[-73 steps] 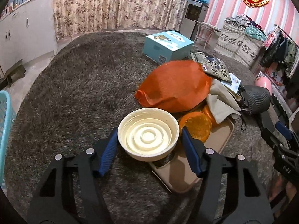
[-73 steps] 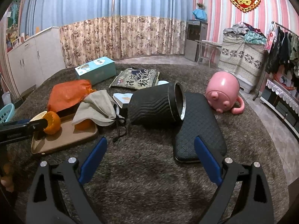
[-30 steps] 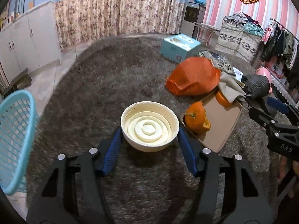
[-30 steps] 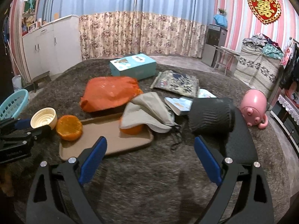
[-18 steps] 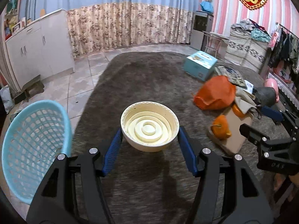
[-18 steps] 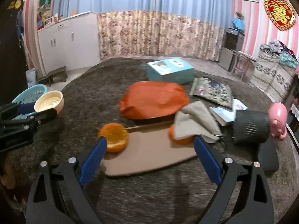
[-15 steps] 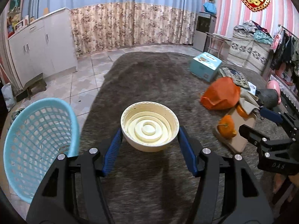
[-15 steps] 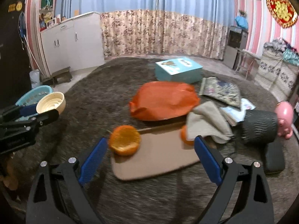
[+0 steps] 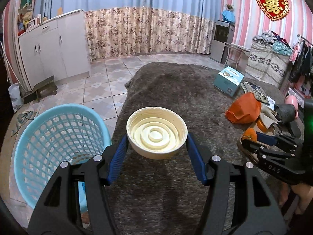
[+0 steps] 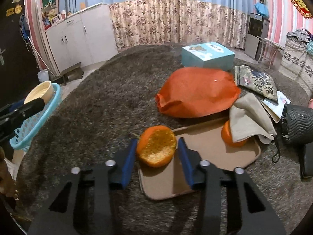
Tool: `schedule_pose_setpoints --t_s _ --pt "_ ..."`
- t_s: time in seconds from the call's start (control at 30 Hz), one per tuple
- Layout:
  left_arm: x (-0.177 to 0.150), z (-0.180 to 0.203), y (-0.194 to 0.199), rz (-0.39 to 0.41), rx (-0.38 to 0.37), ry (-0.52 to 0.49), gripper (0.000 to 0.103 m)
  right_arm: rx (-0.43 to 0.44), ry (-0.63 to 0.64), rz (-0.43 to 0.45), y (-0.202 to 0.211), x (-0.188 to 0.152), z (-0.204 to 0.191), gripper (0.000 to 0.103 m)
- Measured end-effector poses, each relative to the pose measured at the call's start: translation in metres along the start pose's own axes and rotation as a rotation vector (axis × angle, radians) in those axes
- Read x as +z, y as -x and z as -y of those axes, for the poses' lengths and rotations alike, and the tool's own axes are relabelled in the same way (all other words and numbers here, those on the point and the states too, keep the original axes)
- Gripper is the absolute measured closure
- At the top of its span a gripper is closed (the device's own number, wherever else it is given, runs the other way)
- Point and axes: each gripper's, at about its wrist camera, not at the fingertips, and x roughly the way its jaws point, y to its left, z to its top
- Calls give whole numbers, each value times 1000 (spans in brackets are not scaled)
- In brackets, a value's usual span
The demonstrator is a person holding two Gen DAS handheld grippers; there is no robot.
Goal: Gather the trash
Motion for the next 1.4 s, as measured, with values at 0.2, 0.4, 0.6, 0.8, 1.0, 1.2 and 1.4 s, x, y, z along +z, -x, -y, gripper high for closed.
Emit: schedule_pose_setpoints --t_s 0.2,0.4,0.6,0.8,1.0,1.2,1.4 --pt "1 -5 7 14 15 4 44 1 0 31 6 2 -2 81" --pt "2 -18 14 27 29 24 44 -23 42 65 14 12 -12 87" --pt "-2 -33 16 24 47 50 44 -36 60 67 17 11 -14 88" --pt "-6 -46 15 17 53 83 44 -50 79 54 15 11 -13 83" --pt "-9 -54 18 21 72 80 44 -73 45 29 8 10 -1 51" --pt "-10 -68 18 17 88 108 44 -14 58 -13 -5 7 -4 61" --pt "-11 -75 19 19 108 110 44 -4 64 18 -1 9 -7 76"
